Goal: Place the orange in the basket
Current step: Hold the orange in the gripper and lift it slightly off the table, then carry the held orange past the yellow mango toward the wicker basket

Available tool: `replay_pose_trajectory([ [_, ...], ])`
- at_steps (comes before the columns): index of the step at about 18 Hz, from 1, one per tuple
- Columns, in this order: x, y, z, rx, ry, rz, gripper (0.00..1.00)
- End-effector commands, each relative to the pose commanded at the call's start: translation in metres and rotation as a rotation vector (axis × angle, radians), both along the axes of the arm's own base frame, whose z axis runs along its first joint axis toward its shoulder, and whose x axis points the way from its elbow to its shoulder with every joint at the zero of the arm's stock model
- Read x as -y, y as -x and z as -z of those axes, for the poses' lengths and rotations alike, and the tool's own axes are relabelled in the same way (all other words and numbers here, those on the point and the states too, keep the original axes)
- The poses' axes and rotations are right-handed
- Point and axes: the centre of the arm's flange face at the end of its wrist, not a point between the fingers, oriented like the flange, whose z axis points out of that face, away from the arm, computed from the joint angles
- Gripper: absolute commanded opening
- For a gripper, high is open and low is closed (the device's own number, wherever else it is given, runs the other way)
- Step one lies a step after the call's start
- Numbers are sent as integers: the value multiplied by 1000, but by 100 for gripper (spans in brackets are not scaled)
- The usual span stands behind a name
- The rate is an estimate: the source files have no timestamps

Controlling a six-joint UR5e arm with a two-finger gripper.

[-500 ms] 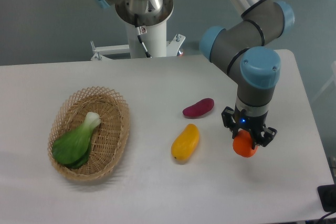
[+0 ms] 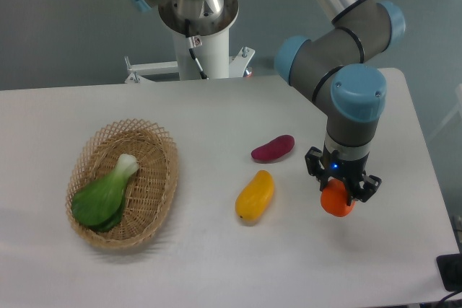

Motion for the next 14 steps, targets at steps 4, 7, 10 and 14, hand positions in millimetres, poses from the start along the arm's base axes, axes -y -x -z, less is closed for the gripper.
replay_pose_trajectory([
  [4,-1,-3,1,5,-1,-7,56],
  [7,-4,-9,3,14,-4,-11,56],
  [10,-13,-20,4,17,-2,-16,56],
  [14,-26,-39,6,27,-7,0,56],
])
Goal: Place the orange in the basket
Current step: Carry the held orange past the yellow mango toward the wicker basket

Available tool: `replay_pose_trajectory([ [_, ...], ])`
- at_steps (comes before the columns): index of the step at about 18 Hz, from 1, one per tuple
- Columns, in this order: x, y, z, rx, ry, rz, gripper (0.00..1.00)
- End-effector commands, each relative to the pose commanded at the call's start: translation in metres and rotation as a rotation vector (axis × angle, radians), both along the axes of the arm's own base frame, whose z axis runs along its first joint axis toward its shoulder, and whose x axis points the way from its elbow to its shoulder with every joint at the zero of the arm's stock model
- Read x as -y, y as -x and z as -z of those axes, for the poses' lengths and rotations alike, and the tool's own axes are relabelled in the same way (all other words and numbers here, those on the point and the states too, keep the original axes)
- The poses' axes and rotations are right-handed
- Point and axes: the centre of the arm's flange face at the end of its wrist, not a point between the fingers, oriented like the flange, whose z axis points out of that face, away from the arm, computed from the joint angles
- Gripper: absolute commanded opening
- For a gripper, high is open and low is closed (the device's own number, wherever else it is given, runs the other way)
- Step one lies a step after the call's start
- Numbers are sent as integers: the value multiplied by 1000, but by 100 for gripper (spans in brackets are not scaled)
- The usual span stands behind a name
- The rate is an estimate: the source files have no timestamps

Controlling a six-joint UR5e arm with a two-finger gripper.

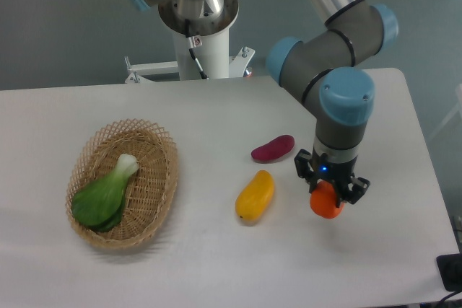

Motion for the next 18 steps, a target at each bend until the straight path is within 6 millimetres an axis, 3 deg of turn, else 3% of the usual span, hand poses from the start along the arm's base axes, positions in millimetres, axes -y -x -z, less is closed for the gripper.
replay_pose_trajectory([
  [7,-31,-41,6,13,5,27,56],
  [11,-60,-84,12,18,-3,30,56],
  [12,-64,-91,15,13,-8,33,56],
  [15,-73,-137,25,3,-19,82,56],
  [18,-85,-163,21,-2,-31,99,56],
])
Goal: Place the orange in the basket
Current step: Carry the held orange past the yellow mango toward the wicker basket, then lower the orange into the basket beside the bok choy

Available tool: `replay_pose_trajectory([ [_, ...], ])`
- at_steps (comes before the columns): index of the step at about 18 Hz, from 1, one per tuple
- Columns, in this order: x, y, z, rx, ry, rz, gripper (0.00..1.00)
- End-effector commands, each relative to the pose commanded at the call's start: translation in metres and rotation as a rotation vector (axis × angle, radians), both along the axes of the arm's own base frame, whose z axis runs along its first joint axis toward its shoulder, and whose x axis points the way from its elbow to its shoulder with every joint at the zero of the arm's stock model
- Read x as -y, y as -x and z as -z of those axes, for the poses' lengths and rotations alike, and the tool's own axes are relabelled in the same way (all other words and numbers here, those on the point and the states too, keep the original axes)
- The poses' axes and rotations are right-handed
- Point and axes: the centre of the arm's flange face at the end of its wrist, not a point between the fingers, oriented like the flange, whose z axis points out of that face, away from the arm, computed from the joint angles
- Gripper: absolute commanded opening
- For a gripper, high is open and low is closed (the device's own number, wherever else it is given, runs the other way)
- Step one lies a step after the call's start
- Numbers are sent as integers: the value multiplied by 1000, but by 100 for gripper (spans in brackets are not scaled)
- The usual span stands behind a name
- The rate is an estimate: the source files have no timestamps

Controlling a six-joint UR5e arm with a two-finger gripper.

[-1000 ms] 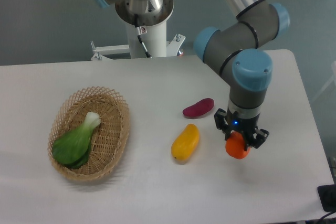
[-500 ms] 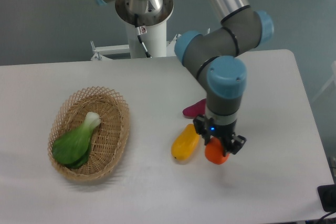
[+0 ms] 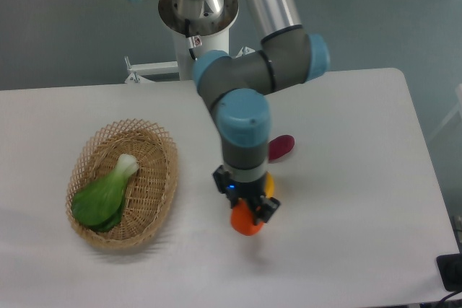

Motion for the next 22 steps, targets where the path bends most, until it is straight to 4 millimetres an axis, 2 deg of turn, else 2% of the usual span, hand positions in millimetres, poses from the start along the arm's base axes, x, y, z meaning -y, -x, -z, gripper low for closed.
replay_pose_trajectory([
  [7,-21,-46,-5,-10,-9,17,56],
  [15,-50,-119,-20,-36,-34,118,56],
  [20,-48,-140,-7,-37,-17,111,56],
  [22,-49,-142,-6,-34,-18,90,56],
])
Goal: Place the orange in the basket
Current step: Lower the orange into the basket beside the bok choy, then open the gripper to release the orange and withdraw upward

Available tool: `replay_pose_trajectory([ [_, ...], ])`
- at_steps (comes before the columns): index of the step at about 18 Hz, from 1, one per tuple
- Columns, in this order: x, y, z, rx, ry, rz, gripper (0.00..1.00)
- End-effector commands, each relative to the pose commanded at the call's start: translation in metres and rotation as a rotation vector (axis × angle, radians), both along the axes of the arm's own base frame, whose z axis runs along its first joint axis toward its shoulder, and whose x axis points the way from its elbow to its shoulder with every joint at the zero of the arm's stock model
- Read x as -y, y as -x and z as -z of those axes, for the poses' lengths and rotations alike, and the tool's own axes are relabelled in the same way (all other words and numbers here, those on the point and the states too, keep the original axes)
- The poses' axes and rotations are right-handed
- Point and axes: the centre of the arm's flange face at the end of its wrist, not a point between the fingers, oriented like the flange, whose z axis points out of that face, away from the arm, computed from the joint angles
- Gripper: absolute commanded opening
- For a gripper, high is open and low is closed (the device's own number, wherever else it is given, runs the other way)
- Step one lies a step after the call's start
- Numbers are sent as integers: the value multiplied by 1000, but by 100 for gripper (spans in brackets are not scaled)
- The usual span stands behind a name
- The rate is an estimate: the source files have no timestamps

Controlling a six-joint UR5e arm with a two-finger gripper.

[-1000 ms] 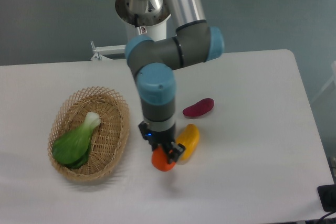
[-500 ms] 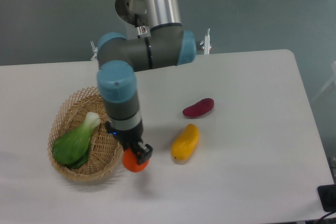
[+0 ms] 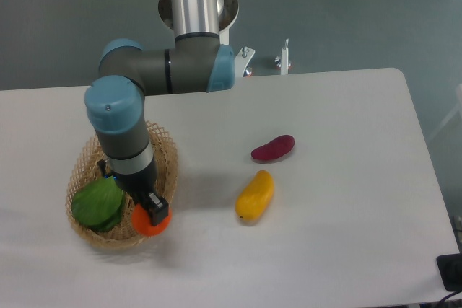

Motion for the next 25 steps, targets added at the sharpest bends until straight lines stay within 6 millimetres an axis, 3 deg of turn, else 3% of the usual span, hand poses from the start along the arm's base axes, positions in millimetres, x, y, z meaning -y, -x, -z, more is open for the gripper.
replay_pose_trajectory([
  [8,-6,-15,6,12,1,-22,60],
  [14,-5,-17,4,12,-1,-20,100],
  [18,0,-19,1,16,-2,-19,100],
  [20,9,-9,2,15,5,-37,100],
  [25,46,86,-30,-13,-45,-185,100],
])
